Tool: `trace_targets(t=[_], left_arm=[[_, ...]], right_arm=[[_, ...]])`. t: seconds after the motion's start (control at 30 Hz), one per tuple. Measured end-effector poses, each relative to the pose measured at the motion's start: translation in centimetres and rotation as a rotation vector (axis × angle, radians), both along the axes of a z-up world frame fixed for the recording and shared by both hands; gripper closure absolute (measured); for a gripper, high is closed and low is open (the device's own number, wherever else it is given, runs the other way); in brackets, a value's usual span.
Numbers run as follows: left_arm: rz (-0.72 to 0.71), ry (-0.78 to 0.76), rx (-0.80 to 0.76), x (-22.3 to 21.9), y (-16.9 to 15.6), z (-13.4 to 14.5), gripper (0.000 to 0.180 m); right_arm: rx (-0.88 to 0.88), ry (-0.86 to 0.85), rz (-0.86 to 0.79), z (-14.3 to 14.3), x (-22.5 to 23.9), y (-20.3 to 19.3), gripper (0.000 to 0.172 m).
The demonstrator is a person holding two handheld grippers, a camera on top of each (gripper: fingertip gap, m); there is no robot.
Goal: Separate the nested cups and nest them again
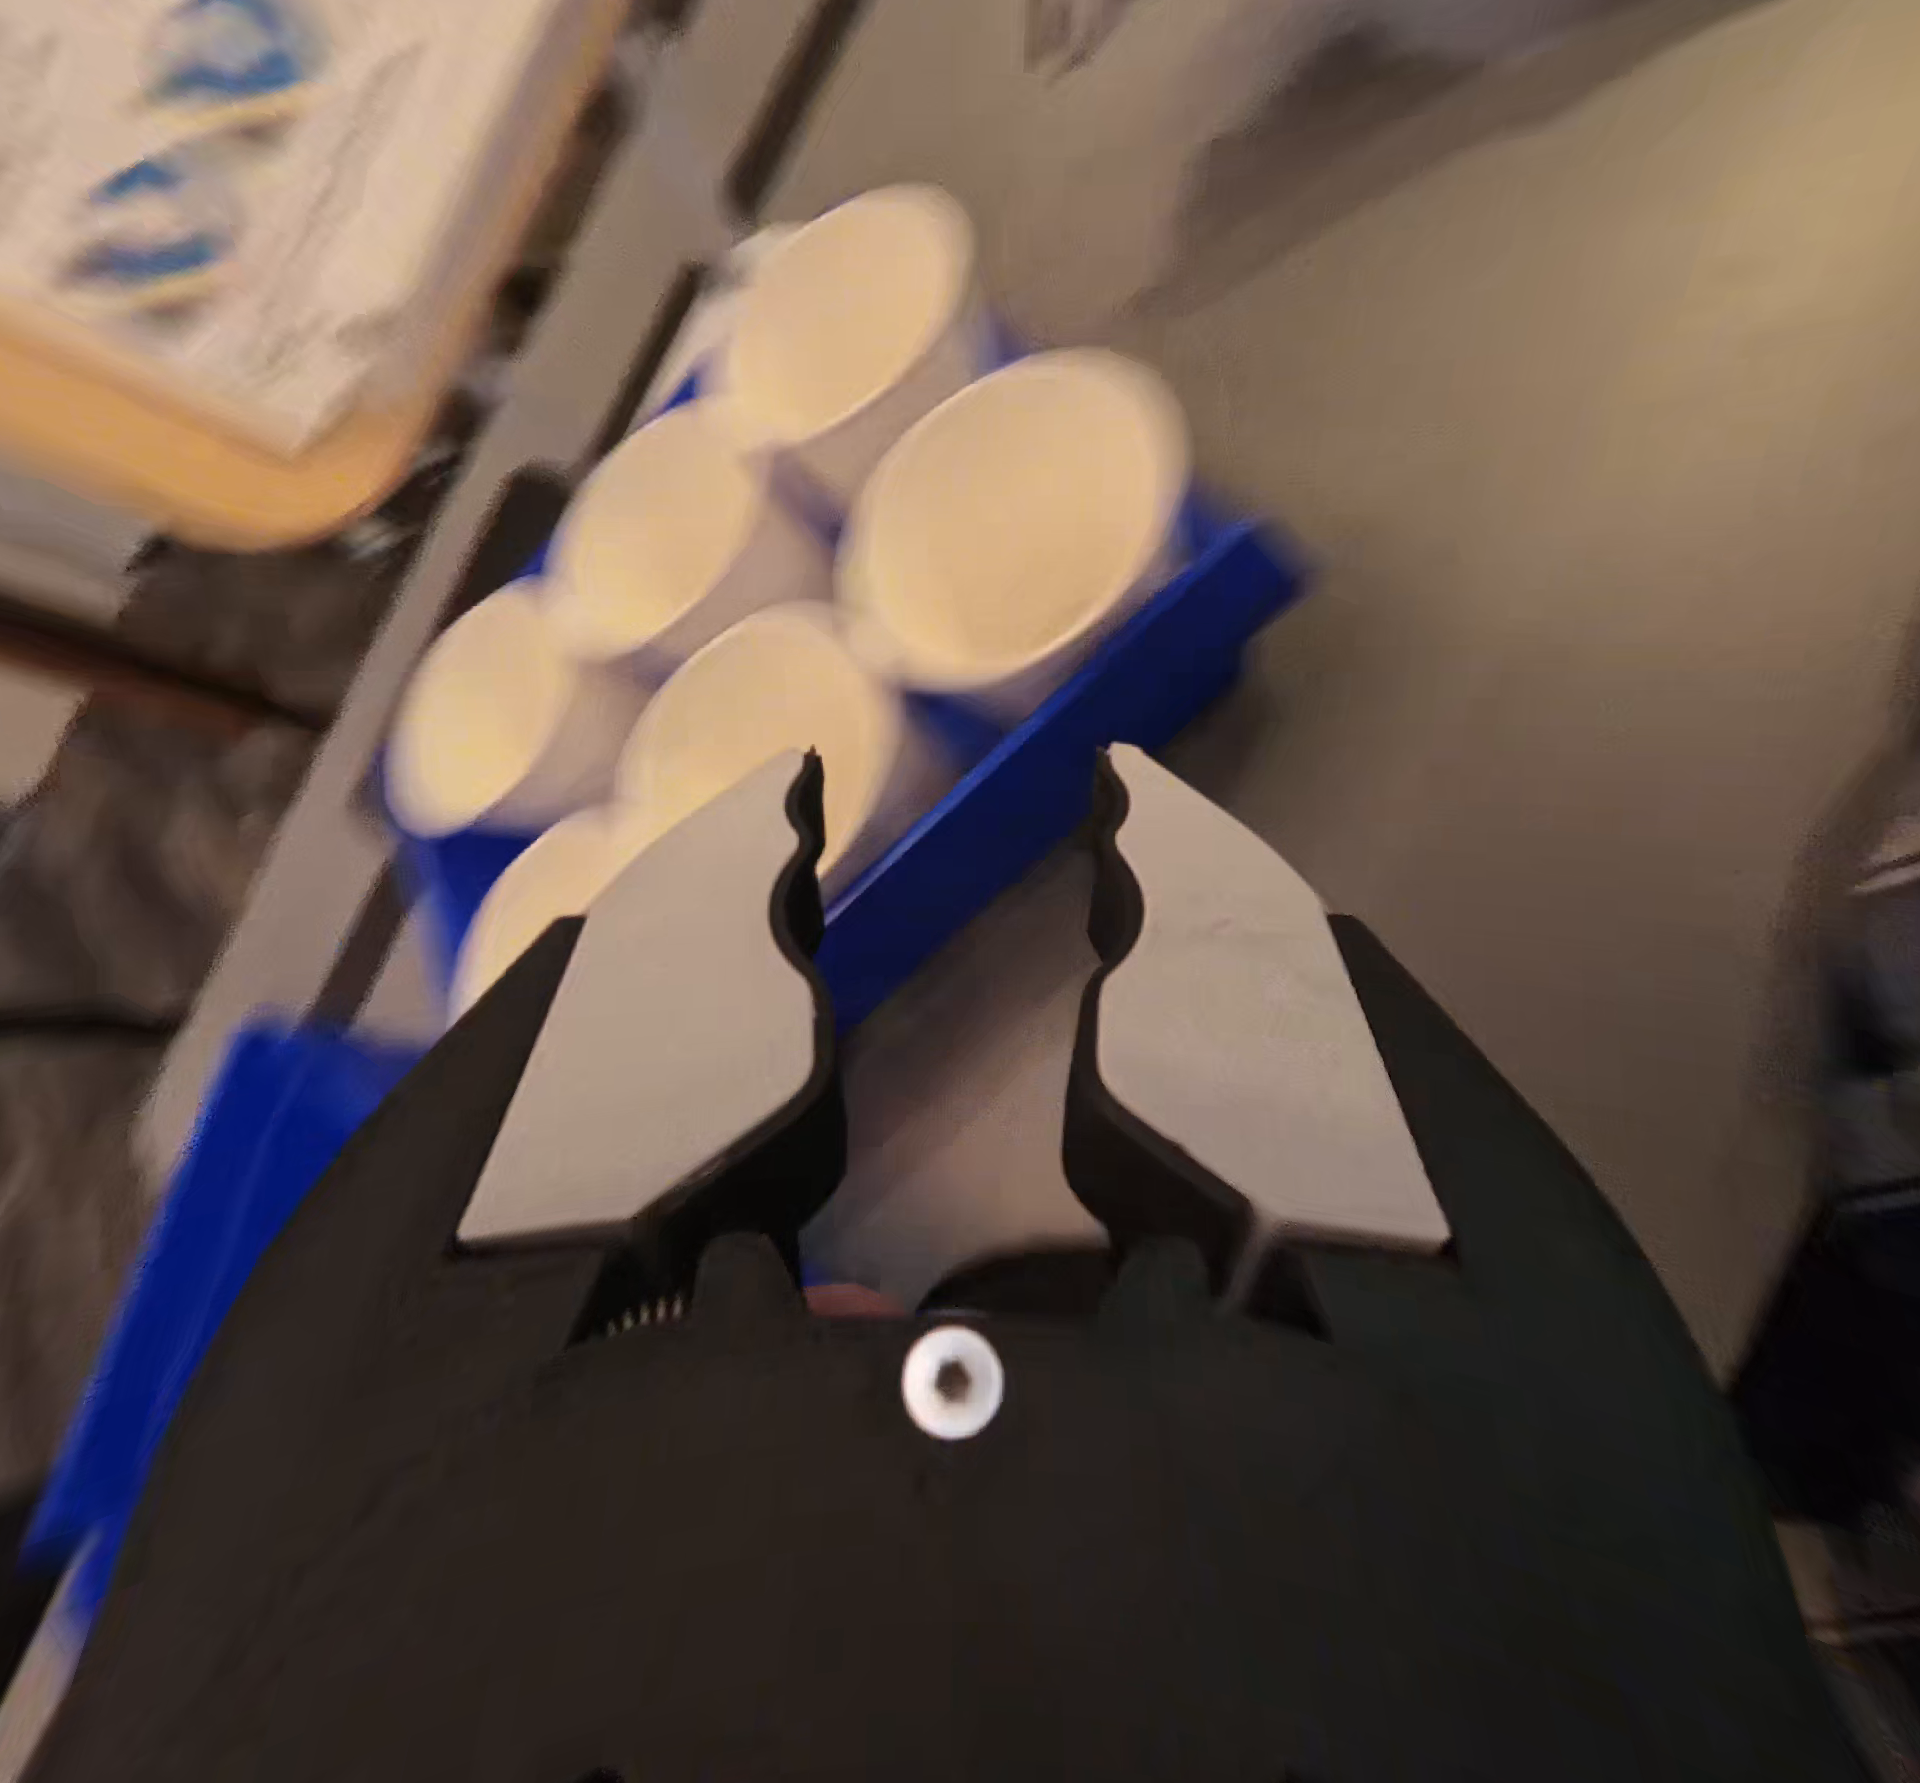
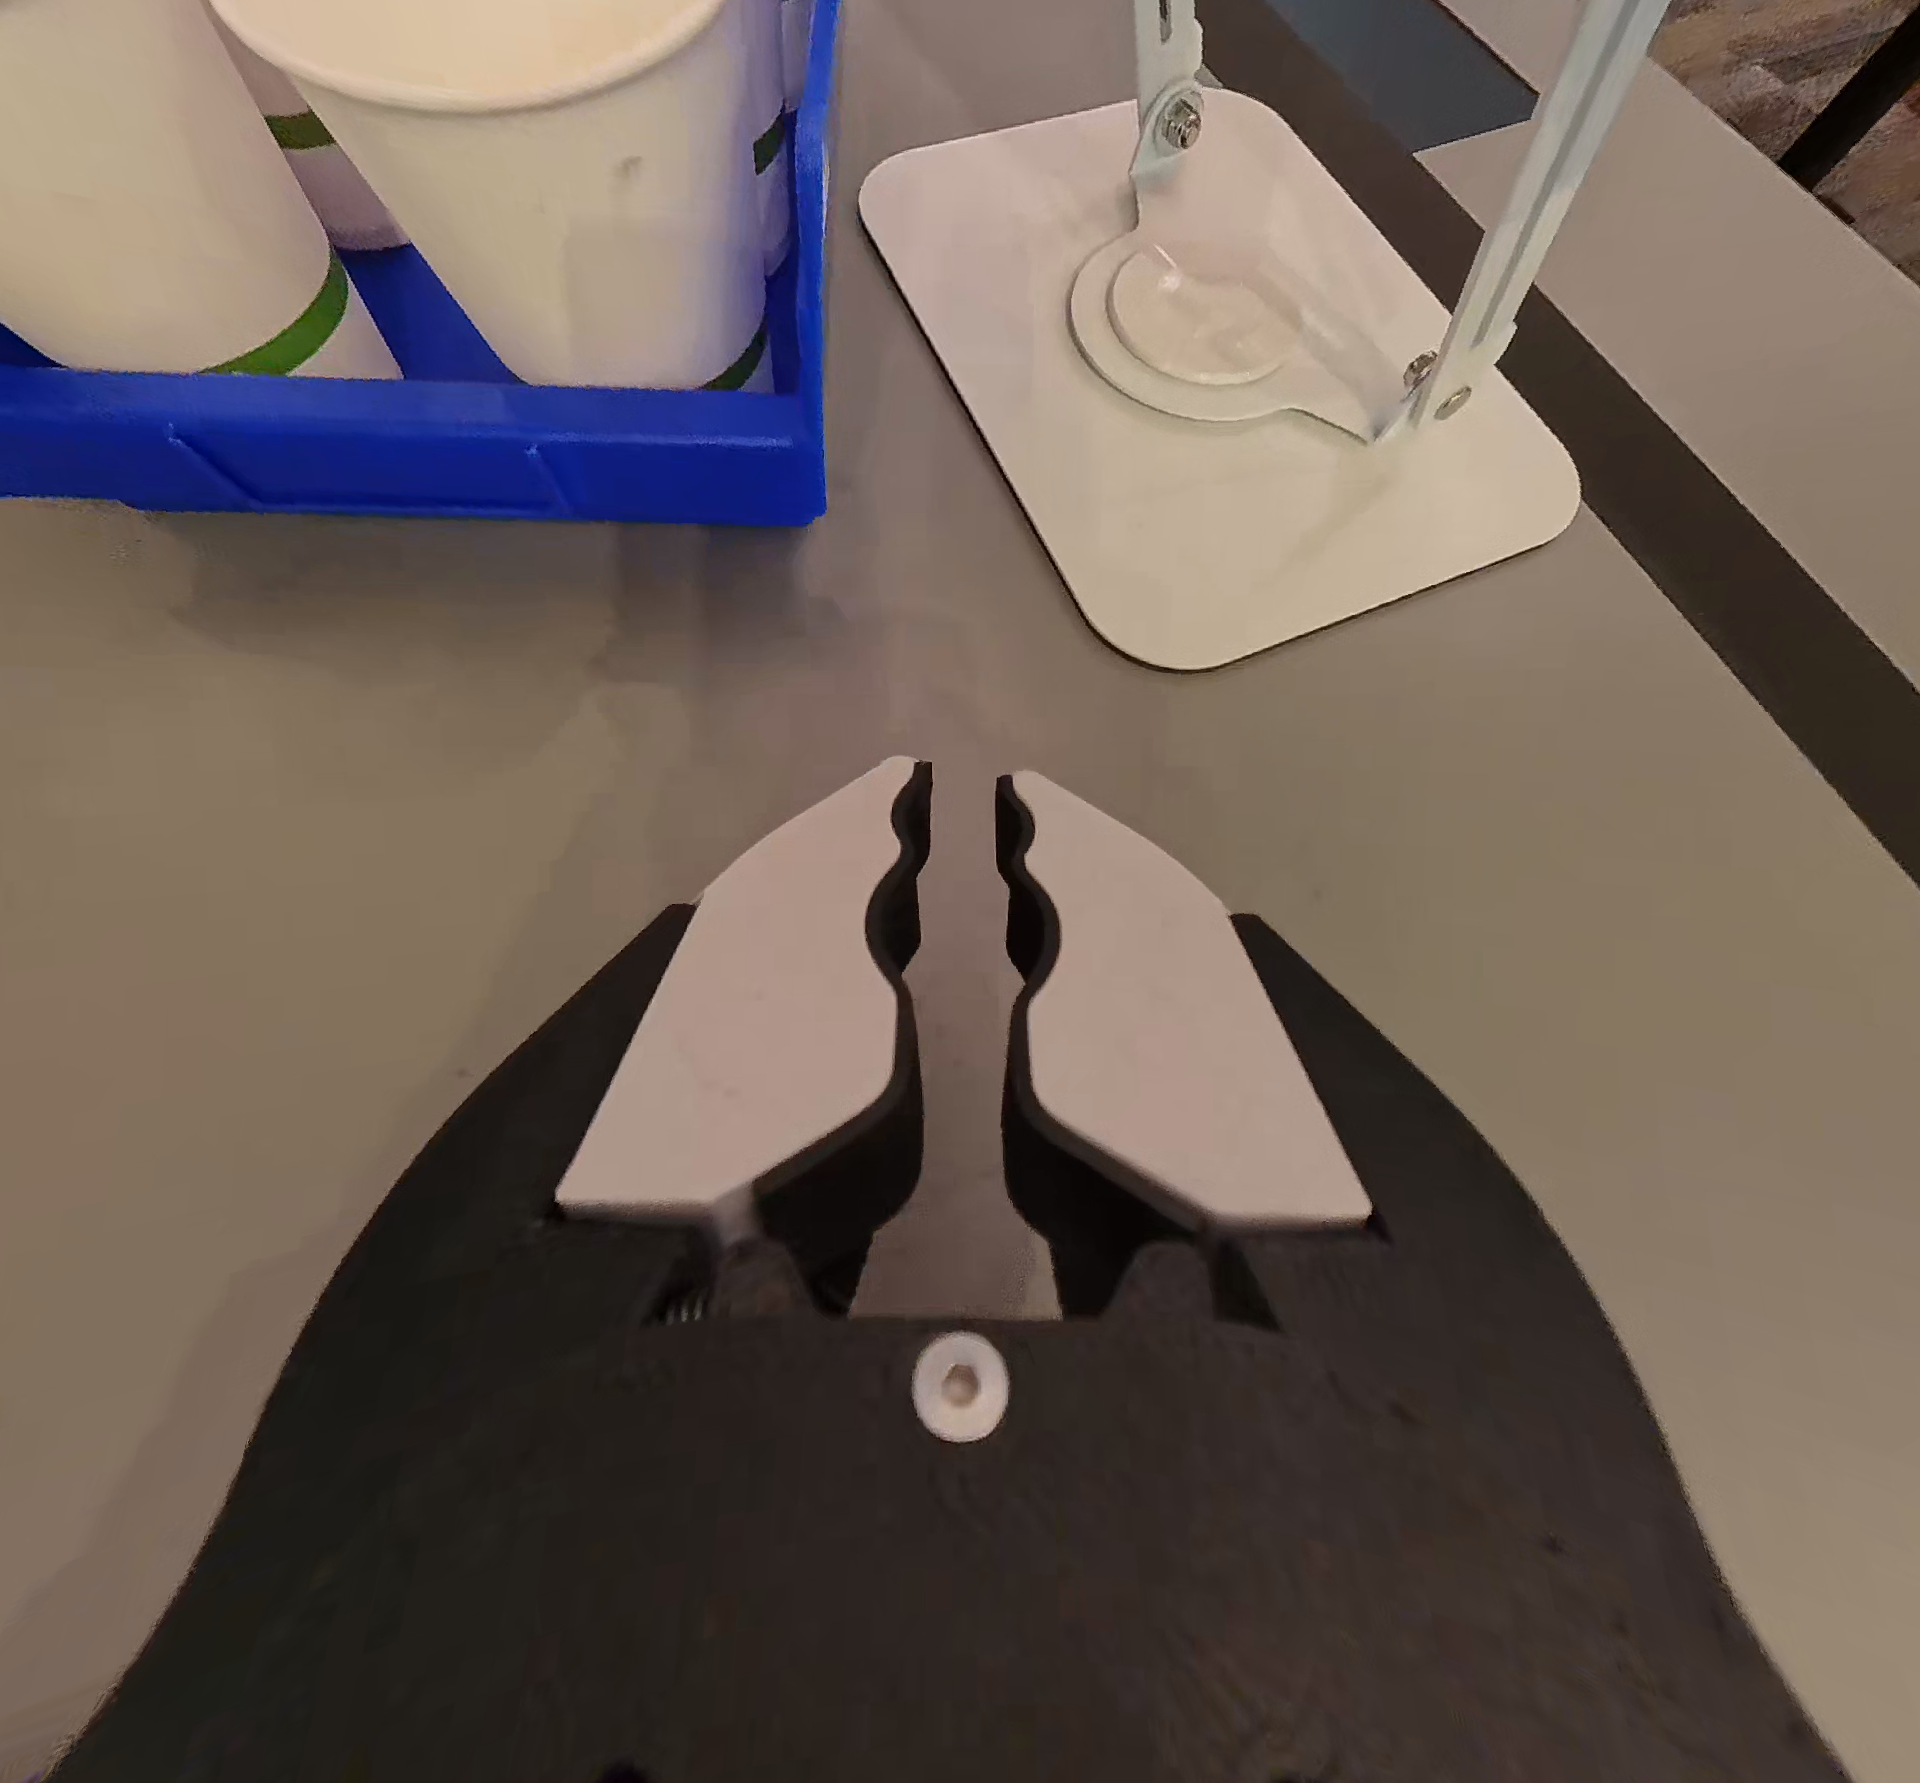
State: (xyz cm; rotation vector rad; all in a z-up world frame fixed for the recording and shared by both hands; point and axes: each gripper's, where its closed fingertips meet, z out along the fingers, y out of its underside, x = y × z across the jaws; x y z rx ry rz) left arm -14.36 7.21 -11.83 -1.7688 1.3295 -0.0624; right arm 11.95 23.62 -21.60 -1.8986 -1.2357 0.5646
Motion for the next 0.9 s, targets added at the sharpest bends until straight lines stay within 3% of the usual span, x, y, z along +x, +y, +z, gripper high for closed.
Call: trace_targets(t=[0.1,0.23,0.37,0.5,0.9], left_arm=[[-0.221,0.044,0.004,7.7,-3.0,-2.3,0.133],[-0.3,0.227,0.008,11.1,-3.5,-5.8,0.128],[-0.262,0.334,-0.04,10.6,-2.4,-9.1,0.124],[-0.244,0.373,-0.018,9.6,-2.1,-9.3,0.135],[-0.125,0.446,-0.04,3.2,-1.5,-9.7,0.14]], right_arm=[[0.007,-0.002,0.018,-0.3,-0.1,-0.3,0.161],[0.019,-0.009,0.043,-0.7,-0.5,-0.7,0.162],[0.042,-0.028,0.059,-0.9,-0.7,-0.9,0.162],[0.044,-0.026,0.068,-1.1,-0.8,-1.0,0.162],[0.039,-0.063,0.093,-2.3,-1.4,-1.5,0.163]])
